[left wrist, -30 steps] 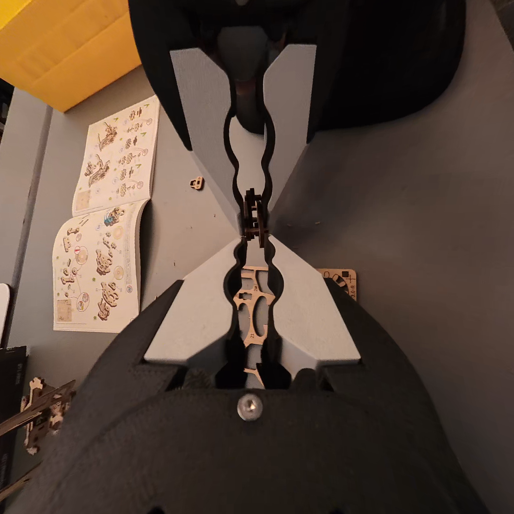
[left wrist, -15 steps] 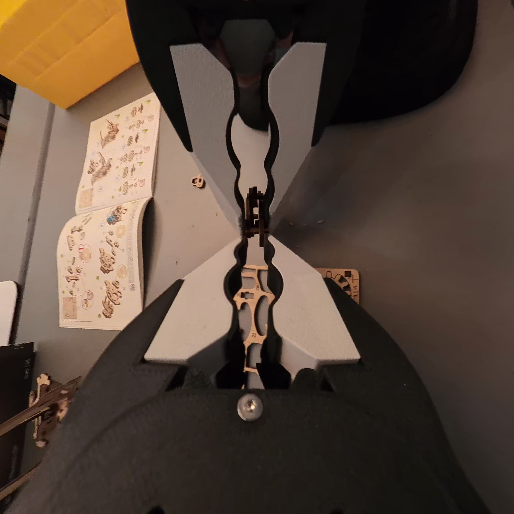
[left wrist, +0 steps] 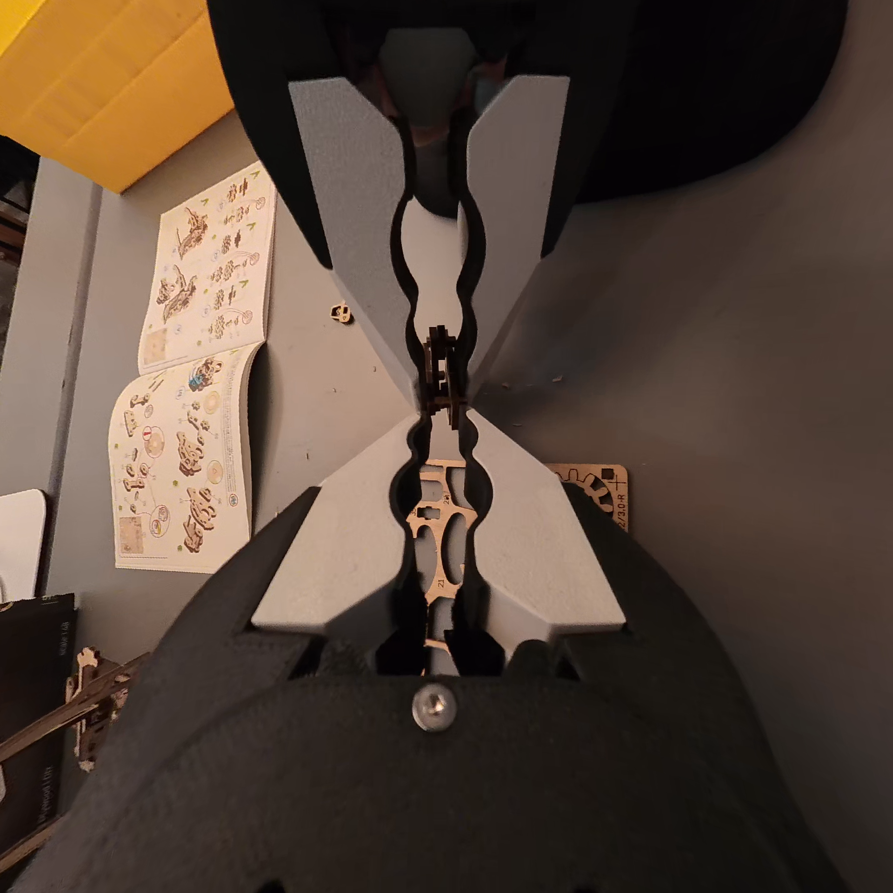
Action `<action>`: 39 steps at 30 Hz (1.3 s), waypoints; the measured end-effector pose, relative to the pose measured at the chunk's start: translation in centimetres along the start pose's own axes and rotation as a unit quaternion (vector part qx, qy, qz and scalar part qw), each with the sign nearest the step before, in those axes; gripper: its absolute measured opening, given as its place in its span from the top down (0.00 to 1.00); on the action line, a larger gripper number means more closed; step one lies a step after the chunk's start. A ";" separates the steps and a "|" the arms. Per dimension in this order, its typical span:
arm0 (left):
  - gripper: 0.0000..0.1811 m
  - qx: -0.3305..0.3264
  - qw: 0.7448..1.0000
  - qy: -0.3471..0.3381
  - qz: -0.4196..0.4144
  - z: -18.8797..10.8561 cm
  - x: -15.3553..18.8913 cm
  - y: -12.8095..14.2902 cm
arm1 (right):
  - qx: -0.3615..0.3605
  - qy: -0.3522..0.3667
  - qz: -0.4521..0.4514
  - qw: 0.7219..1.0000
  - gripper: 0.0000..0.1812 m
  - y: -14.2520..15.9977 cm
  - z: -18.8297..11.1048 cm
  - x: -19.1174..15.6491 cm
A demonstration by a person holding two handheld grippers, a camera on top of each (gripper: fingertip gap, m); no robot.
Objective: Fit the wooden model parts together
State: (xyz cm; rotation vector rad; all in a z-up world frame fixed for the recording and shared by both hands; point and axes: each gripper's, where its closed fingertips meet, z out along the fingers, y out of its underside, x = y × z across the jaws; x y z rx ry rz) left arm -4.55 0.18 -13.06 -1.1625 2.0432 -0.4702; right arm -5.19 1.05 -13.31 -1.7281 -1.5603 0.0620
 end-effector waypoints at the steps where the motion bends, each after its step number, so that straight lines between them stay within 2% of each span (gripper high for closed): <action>1: 0.94 -0.002 1.000 0.001 0.000 0.0 0.0 0.0 | 0.000 -0.001 0.000 1.000 0.95 0.0 0.0 0.0; 11: 0.95 -0.017 1.000 0.003 0.007 -0.1 0.3 0.0 | -0.005 -0.007 -0.001 1.000 0.95 -0.1 -0.1 -0.2; 14: 0.94 -0.014 1.000 -0.004 0.006 -0.2 -0.1 0.0 | 0.012 -0.017 0.029 0.999 0.94 -0.2 -0.2 0.1; 17: 0.94 0.004 1.000 -0.013 0.000 -0.6 -0.5 -0.5 | 0.027 -0.005 0.018 0.999 0.94 -0.5 -0.7 0.6; 20: 0.95 0.009 1.000 0.006 -0.026 -0.6 -0.4 -0.4 | 0.030 -0.010 0.018 0.999 0.94 -0.5 -0.5 0.4; 28: 0.95 0.038 0.996 0.025 -0.070 -0.8 -0.7 -0.8 | 0.093 -0.062 0.105 0.988 0.91 -1.0 -1.5 1.0; 32: 0.94 0.031 0.997 0.024 -0.064 -0.7 -0.6 -0.5 | 0.092 -0.073 0.101 0.988 0.94 -0.8 -1.3 0.6; 39: 0.94 0.022 0.998 0.023 -0.058 -0.4 -0.4 -0.3 | 0.092 -0.074 0.097 0.988 0.92 -0.8 -1.2 0.5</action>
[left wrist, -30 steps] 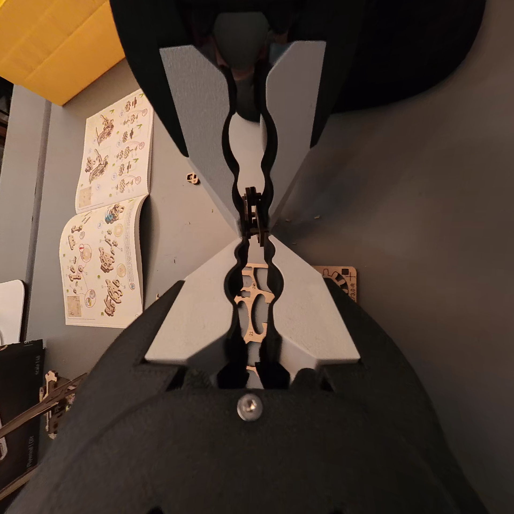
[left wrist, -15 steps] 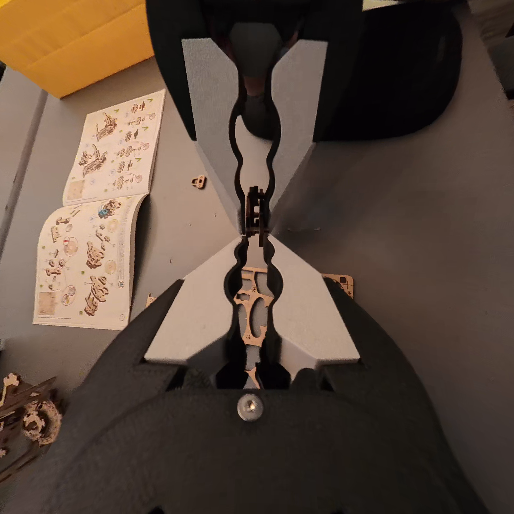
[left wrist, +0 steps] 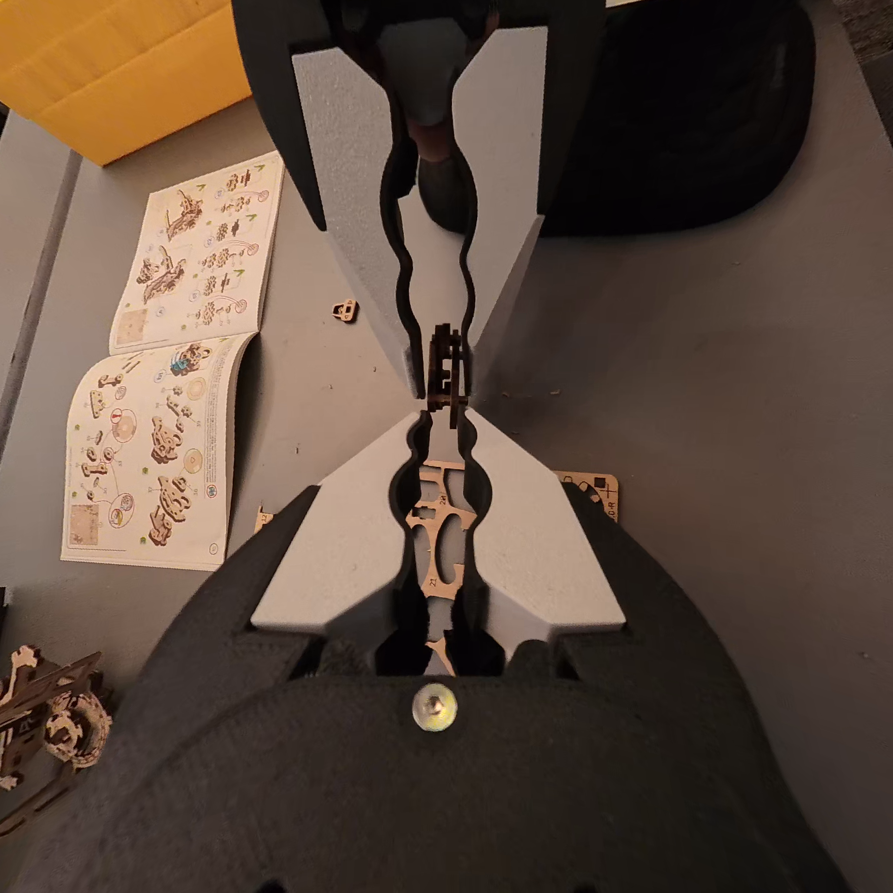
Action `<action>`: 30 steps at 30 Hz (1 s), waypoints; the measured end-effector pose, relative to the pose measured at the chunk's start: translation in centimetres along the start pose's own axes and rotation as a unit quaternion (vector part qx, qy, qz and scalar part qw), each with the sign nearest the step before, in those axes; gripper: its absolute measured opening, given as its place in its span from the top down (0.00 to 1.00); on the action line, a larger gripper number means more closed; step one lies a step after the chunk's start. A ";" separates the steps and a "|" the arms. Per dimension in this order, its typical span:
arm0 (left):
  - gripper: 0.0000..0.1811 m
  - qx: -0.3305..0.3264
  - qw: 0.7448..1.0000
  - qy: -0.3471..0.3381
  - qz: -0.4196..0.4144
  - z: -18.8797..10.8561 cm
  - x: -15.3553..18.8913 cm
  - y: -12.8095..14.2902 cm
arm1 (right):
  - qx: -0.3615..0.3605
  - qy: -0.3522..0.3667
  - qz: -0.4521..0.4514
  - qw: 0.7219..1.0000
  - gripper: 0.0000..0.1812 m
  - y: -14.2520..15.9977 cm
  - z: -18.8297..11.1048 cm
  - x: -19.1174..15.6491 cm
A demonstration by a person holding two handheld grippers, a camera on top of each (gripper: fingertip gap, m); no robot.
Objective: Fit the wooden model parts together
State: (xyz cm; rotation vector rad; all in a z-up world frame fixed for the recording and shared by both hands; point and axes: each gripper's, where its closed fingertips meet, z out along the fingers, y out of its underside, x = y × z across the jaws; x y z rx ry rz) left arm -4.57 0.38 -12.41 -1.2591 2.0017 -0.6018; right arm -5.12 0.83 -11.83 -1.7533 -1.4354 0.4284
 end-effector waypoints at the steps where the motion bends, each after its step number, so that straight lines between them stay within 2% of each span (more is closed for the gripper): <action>1: 0.94 -0.001 1.000 -0.001 0.001 0.0 0.0 0.1 | 0.000 0.001 -0.001 1.000 0.94 0.0 0.0 0.0; 7: 0.94 0.002 1.000 -0.010 0.018 0.1 -0.1 0.2 | 0.002 0.001 0.008 1.000 0.94 0.1 0.2 0.2; 10: 0.90 0.018 0.999 -0.002 0.028 -0.1 0.3 -0.1 | -0.005 0.014 0.005 1.000 0.95 0.5 0.0 0.6; 14: 0.94 0.038 0.999 0.000 0.024 -0.5 0.1 -0.5 | -0.007 0.011 -0.015 1.000 0.94 0.2 0.1 0.1; 25: 0.94 0.020 0.997 -0.013 0.073 -0.1 0.4 0.0 | -0.007 0.005 -0.024 1.000 0.94 0.2 0.4 -0.3; 30: 0.94 0.016 0.998 -0.011 0.063 -0.1 0.1 0.0 | -0.010 0.016 -0.028 0.999 0.94 0.3 0.4 -0.1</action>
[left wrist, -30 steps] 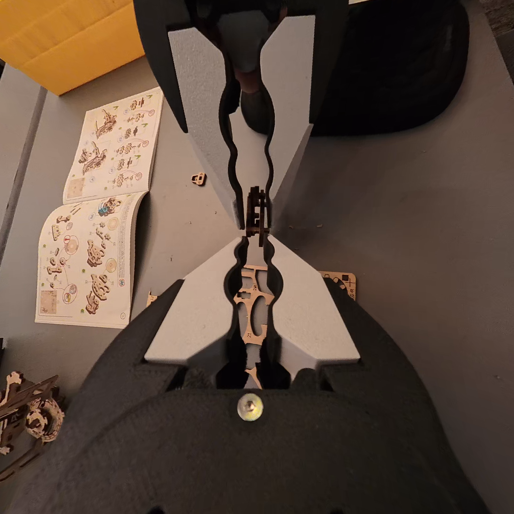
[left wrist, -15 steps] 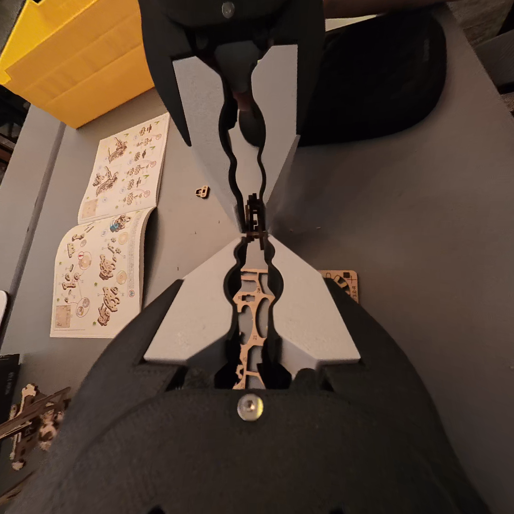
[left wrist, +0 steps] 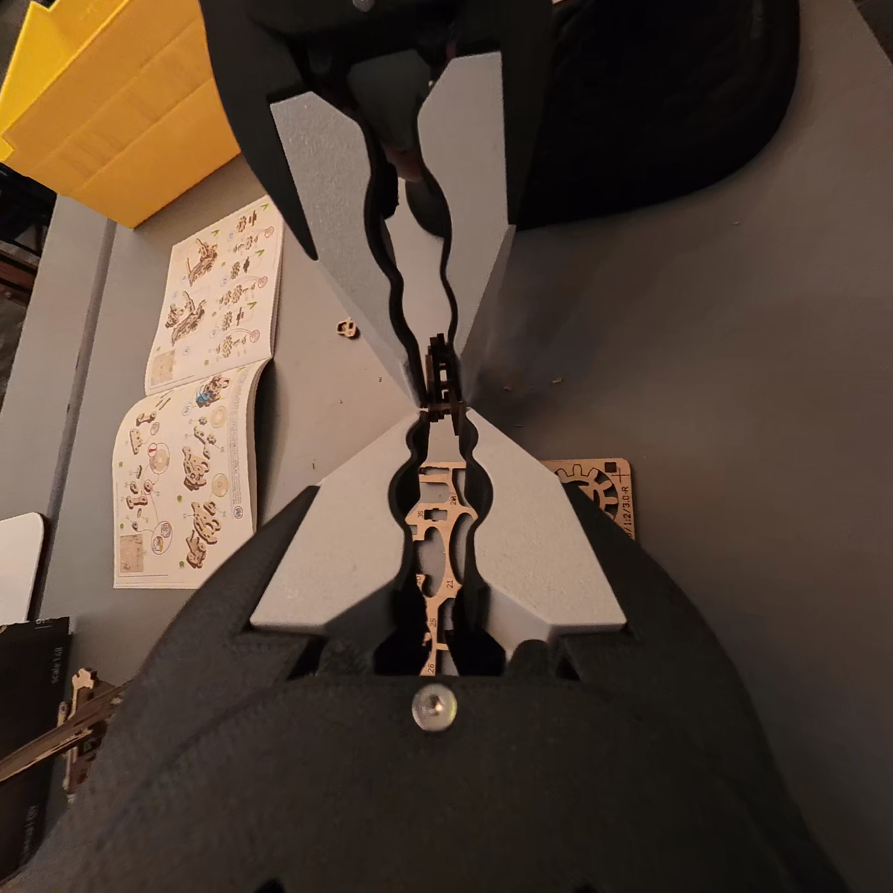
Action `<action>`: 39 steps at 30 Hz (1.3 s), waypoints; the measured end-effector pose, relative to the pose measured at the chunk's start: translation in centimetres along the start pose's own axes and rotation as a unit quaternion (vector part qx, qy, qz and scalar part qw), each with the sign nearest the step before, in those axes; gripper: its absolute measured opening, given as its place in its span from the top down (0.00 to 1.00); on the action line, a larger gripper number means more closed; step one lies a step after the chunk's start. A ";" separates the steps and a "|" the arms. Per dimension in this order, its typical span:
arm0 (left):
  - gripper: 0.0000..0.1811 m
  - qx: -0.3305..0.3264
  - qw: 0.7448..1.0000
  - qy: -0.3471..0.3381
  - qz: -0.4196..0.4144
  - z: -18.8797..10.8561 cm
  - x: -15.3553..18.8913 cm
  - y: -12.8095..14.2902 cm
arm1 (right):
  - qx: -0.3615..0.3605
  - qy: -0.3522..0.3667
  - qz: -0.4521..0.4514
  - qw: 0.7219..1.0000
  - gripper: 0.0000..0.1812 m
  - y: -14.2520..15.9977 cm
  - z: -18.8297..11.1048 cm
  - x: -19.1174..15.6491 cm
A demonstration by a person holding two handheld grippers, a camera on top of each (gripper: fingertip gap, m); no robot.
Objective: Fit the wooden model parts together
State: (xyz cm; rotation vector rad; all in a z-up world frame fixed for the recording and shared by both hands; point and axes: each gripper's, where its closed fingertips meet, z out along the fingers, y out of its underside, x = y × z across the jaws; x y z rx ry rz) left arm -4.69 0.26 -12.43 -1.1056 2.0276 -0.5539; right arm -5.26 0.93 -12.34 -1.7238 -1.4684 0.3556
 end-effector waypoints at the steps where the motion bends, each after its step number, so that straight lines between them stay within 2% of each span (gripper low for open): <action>1: 0.94 0.000 1.000 0.002 -0.005 0.0 0.0 0.0 | -0.002 0.002 -0.003 1.000 0.94 0.0 0.0 0.0; 7: 0.94 0.013 1.000 -0.002 -0.004 -0.6 -0.2 -0.9 | 0.028 -0.028 0.049 0.998 0.95 -0.7 -0.9 0.1; 13: 0.95 -0.005 1.000 0.017 -0.010 -0.1 0.5 -0.5 | 0.000 -0.035 0.029 0.999 0.95 0.0 -0.4 -0.6; 20: 0.95 -0.008 0.999 0.040 -0.021 -0.2 1.0 -0.5 | 0.001 -0.043 0.009 0.999 0.96 -0.2 -0.4 -1.1; 25: 0.94 0.044 0.998 0.023 -0.046 -0.5 0.0 -1.2 | 0.044 -0.065 0.077 0.994 0.95 -0.6 -1.1 -0.2; 28: 0.94 0.068 0.993 0.037 -0.083 -0.9 -0.2 -1.7 | 0.064 -0.084 0.102 0.989 0.95 -0.9 -1.5 -0.2; 39: 0.94 0.058 0.995 0.039 -0.076 -0.7 0.0 -1.1 | 0.082 -0.098 0.125 0.984 0.95 -1.0 -1.1 -0.2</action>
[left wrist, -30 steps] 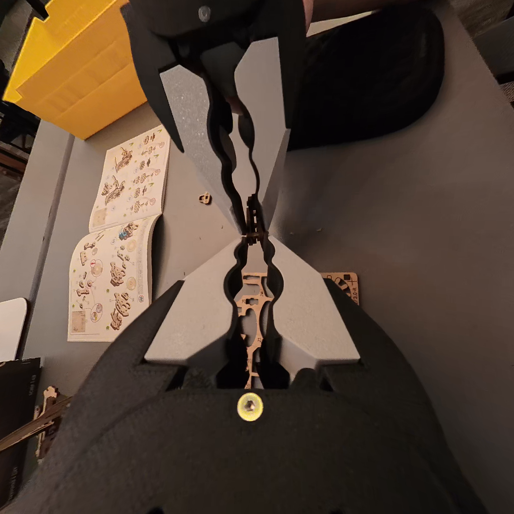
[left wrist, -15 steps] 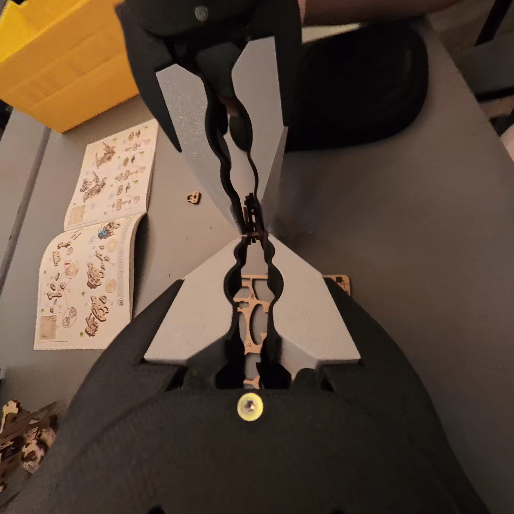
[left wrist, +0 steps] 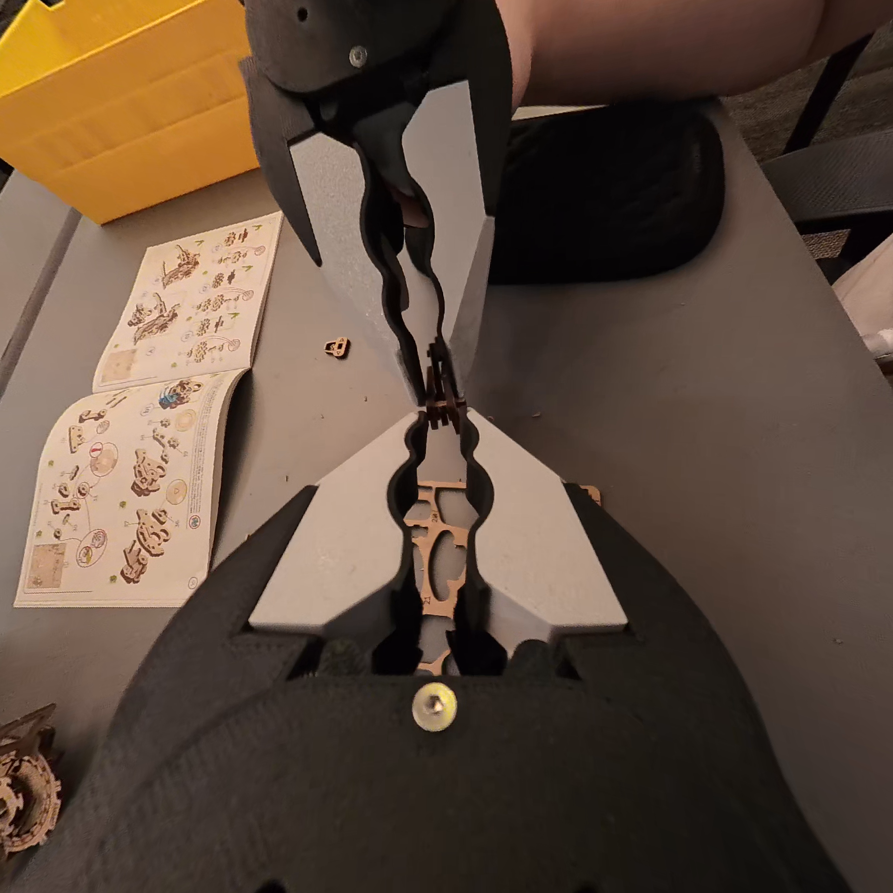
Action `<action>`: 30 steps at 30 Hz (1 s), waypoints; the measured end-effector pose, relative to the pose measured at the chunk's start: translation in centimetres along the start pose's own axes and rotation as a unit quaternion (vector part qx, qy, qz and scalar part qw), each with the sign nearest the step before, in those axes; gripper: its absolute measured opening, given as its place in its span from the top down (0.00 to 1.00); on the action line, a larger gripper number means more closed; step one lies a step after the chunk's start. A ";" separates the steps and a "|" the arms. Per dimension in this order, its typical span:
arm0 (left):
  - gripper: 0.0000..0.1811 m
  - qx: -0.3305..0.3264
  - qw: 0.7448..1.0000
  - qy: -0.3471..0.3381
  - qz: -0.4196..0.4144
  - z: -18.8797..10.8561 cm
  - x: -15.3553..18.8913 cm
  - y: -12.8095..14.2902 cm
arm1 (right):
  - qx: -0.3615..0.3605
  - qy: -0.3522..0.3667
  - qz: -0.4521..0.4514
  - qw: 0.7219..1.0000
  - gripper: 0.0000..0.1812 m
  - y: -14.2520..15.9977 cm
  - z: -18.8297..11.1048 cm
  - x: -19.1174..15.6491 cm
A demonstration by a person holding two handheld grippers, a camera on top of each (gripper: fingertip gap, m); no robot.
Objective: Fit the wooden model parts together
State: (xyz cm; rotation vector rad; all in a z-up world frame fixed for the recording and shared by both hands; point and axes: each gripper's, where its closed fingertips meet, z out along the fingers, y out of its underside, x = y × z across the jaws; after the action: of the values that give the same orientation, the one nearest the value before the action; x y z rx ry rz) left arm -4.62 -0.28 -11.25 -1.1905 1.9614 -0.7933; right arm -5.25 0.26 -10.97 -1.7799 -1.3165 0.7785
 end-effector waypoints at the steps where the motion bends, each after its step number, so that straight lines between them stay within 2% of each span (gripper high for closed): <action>1: 0.94 -0.002 1.000 -0.001 0.001 0.0 0.0 0.1 | 0.000 0.000 0.002 1.000 0.95 0.1 0.1 0.0; 9: 0.94 -0.010 1.000 0.012 -0.013 0.3 0.3 0.2 | -0.034 0.013 -0.033 0.999 0.93 0.7 0.2 -0.3; 15: 0.94 -0.030 0.999 -0.005 0.023 0.6 0.5 0.6 | -0.070 0.045 -0.092 0.992 0.94 1.3 0.4 -0.1; 22: 0.94 -0.048 0.997 -0.018 0.064 0.5 0.8 0.5 | -0.074 0.055 -0.135 0.987 0.95 1.1 0.4 -0.4; 30: 0.94 -0.061 0.997 -0.005 0.054 0.5 1.1 0.7 | -0.066 0.036 -0.112 0.991 0.95 1.1 0.6 -0.7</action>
State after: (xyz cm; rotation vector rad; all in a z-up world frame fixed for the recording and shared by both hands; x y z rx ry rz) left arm -4.86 -1.09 -12.35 -1.1451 2.0716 -0.6190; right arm -5.37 -0.49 -12.22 -1.7055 -1.5177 0.5096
